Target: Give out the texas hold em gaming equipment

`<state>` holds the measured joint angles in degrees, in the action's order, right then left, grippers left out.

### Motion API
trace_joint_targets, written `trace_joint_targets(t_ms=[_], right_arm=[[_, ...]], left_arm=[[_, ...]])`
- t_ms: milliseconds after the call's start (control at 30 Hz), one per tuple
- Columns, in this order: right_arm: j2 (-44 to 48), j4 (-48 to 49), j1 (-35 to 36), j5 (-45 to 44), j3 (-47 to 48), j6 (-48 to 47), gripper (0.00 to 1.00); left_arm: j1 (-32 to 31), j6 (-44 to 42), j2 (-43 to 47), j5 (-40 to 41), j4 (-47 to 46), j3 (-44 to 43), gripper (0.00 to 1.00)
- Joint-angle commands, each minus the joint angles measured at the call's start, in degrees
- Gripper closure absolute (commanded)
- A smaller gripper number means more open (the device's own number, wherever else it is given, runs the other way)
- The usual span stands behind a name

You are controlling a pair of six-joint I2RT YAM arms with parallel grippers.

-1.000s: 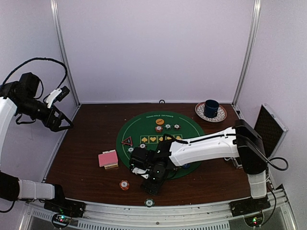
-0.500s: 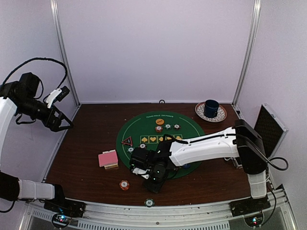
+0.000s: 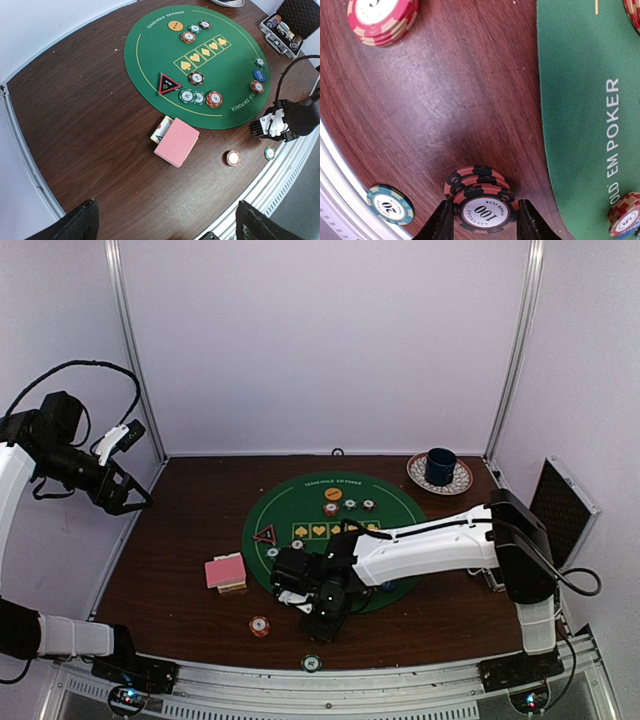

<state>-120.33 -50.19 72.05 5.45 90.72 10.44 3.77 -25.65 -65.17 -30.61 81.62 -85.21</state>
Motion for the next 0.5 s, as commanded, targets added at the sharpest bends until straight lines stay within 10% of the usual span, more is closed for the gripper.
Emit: trace_joint_targets(t_ms=[0, 467], right_arm=[[4.1, -3.0, -1.1, -3.2, 2.8, -0.3, 0.89], [13.3, -0.7, -18.3, -9.4, -3.0, 3.6, 0.91]], left_arm=[[0.2, -0.9, 0.3, 0.2, 0.7, -0.7, 0.02], [0.2, -1.0, -0.8, 0.3, 0.7, 0.2, 0.02]])
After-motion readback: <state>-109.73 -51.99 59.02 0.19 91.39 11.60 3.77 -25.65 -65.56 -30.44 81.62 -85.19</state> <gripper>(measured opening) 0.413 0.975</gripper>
